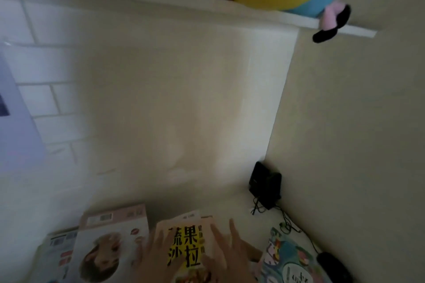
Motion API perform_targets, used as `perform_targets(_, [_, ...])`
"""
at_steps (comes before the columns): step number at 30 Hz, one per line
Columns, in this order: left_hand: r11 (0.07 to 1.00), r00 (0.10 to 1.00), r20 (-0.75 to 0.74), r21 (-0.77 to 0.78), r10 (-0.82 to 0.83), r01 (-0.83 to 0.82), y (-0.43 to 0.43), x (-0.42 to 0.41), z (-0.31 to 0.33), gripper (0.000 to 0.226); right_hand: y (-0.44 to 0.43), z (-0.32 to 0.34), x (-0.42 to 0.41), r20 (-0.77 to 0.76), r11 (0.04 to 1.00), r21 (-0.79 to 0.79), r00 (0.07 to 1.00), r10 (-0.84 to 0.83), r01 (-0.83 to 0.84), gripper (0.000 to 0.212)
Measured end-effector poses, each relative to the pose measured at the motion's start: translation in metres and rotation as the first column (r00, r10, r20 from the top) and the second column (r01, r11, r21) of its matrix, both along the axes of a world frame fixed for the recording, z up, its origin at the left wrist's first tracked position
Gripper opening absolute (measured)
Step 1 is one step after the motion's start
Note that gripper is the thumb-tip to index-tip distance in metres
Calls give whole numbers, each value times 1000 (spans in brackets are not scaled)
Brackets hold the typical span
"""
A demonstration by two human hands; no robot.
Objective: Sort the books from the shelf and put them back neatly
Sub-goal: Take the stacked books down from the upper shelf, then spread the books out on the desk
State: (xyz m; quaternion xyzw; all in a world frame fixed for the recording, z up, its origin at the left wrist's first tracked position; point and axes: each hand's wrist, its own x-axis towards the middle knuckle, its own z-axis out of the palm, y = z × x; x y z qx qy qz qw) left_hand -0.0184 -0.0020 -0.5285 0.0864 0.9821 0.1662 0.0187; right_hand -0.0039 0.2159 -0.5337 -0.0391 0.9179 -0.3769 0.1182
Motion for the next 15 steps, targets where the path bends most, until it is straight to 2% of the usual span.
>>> perform_targets(1, [991,998,-17,115,64,-61,12,-7,33,85,-5,25,-11,-46,999,38,999,-18,20,83])
perform_targets(2, [954,999,2,296,39,-37,21,-5,60,73,0,45,-15,-147,999,34,989,-13,18,83])
perform_targets(3, [896,1000,9,444,3,-6,31,-5,85,58,4,68,-19,-190,998,-53,981,27,-38,81])
perform_targets(5, [824,998,-51,566,37,-2,39,-13,125,49,9,114,-23,-248,985,-158,968,28,-69,72])
perform_targets(8, [808,982,-190,581,16,99,46,-13,185,39,13,167,-19,-344,972,-223,939,-1,-81,68])
perform_targets(12, [759,932,-356,590,-61,275,48,-4,257,30,24,241,-4,-496,957,-272,867,-46,-105,78])
perform_targets(14, [683,906,-418,640,-75,352,50,5,295,26,29,283,6,-624,951,-289,775,-104,-106,73])
perform_targets(15, [625,888,-453,672,-78,397,52,10,313,28,32,305,11,-706,944,-314,689,-160,-102,68])
